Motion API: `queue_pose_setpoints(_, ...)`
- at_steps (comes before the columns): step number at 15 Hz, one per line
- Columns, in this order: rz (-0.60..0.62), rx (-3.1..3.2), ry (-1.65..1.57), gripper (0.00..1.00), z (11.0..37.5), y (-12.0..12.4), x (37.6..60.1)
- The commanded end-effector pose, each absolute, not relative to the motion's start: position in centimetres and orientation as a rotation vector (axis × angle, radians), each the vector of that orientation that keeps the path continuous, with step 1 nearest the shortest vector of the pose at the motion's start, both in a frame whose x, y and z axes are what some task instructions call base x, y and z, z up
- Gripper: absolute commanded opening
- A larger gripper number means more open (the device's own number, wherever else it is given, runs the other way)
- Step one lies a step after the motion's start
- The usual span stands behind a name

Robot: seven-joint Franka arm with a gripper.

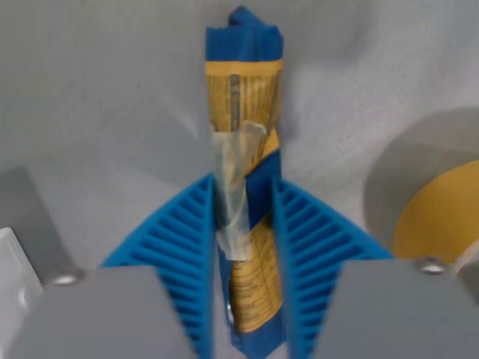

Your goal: Pick up the blue bag

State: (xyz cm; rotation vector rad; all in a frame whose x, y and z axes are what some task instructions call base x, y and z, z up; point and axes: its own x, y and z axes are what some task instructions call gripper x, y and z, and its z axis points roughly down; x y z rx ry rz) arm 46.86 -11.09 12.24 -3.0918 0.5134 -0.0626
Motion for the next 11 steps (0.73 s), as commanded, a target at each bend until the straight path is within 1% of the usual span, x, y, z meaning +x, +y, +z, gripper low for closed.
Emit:
queue_pose_setpoints(1,-0.167,-3.065,0.535,0.00,12.4,-11.1,46.5)
queue_pose_setpoints(4,-0.167,-3.065,0.535,0.00,12.4,-11.1,46.5)
queue_pose_setpoints(6,-0.161,-3.065,0.534,0.00,13.4,-11.0,46.7)
queue_pose_setpoints(11,-0.109,-3.065,0.532,0.00,15.9,-10.9,46.3)
